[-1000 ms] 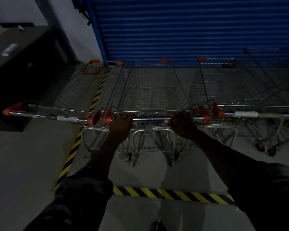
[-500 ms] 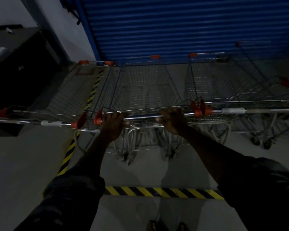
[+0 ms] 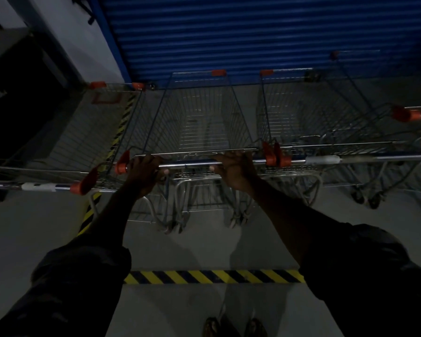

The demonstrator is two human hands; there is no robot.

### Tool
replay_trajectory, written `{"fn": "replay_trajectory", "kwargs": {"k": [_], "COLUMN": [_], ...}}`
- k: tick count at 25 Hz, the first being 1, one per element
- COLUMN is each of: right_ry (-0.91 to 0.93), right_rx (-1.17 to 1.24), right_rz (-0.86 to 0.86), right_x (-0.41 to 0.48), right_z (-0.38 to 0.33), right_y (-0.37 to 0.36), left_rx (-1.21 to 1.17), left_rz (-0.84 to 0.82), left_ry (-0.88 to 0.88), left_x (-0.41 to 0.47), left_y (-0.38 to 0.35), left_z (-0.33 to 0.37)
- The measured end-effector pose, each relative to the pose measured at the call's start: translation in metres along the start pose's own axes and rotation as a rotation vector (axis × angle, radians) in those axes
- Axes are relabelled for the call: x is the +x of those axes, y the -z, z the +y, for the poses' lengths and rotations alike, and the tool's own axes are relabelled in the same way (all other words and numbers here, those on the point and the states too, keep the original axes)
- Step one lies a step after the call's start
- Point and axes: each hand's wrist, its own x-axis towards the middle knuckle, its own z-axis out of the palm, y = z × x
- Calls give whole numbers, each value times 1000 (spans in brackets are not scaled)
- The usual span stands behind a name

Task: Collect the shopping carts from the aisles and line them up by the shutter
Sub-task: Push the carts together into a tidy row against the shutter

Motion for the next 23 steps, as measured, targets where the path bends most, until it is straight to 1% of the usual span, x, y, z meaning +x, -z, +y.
{"fn": "replay_trajectory", "kwargs": {"k": [3, 7, 10, 16, 23], "right_ry": [-48, -76, -92, -102, -102], "right_rx": [-10, -30, -73, -49, -126], "right_rz": [-52, -98, -165, -140, -240], "right_x": [2, 3, 3, 1, 0], "right_z": [1, 2, 0, -1, -9], "right_y": [3, 5, 8, 8, 16], "left_rx": [2, 24, 54, 60, 11], "left_rz": [-7, -11, 5, -11, -21], "left_ry": [-10, -5, -8, 2, 14], "left_x": [6, 10, 8, 1, -3], "left_y": [-1, 0, 0, 3, 4], "left_z": [-1, 6, 7, 10, 7]}}
